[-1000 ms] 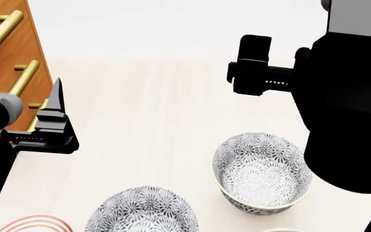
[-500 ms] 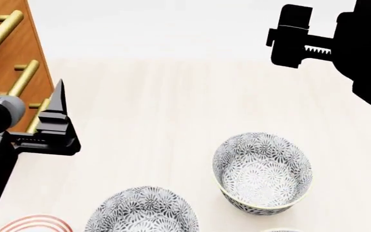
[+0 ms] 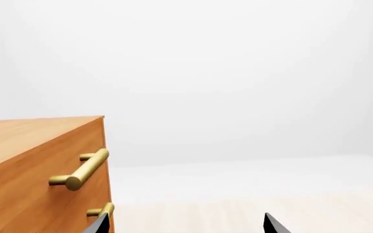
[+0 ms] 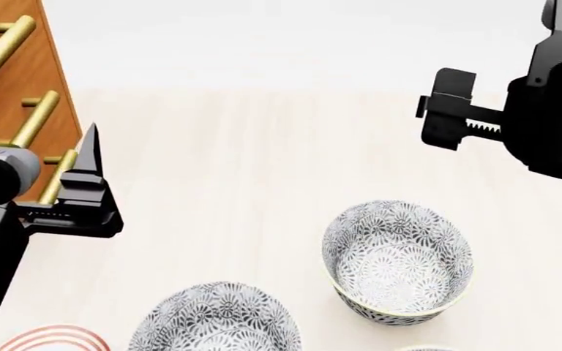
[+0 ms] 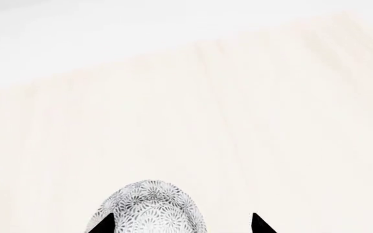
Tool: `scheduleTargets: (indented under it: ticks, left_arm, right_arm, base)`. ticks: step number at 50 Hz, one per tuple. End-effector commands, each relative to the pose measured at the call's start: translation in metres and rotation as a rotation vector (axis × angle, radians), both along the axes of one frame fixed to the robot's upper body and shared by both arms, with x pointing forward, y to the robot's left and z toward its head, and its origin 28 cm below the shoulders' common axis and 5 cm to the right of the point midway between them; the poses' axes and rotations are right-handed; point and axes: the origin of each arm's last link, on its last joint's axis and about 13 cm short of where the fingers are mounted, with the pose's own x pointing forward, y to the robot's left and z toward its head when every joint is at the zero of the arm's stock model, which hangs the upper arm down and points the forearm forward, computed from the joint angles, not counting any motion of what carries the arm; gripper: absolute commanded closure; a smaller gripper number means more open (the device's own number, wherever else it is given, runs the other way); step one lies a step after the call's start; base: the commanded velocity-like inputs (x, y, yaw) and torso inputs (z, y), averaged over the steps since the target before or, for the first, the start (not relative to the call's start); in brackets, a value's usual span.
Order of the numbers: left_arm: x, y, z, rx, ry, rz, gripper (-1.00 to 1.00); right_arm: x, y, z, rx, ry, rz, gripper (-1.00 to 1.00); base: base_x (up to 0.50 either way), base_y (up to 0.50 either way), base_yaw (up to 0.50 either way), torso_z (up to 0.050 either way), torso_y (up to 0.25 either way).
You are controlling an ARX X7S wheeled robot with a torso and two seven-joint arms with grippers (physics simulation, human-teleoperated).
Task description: Stack the bowl at the front on the bowl in the middle.
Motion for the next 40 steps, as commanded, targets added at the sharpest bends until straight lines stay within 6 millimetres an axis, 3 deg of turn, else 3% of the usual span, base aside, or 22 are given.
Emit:
scheduleTargets:
  ticks: [1, 19, 40]
  left_arm:
    - [0.002, 0.003, 0.0, -0.017, -0.007, -0.002, -1.0]
    - [0.003, 0.003, 0.001, -0.014, -0.006, 0.0, -1.0]
    - [0.003, 0.004, 0.001, -0.013, -0.005, 0.001, -1.0]
  right_arm:
    - [0.01, 0.001, -0.016, 0.026, 0.029, 0.013, -1.0]
    - [0.023, 0.001, -0.051, 0.027, 0.11, 0.019, -1.0]
    - [0.031, -0.004, -0.077, 0.054, 0.171, 0.009, -1.0]
  base:
    - [0.0, 0.0, 0.0, 0.0, 0.0]
    - [0.0, 0.0, 0.0, 0.0, 0.0]
    - [0.0, 0.0, 0.0, 0.0, 0.0]
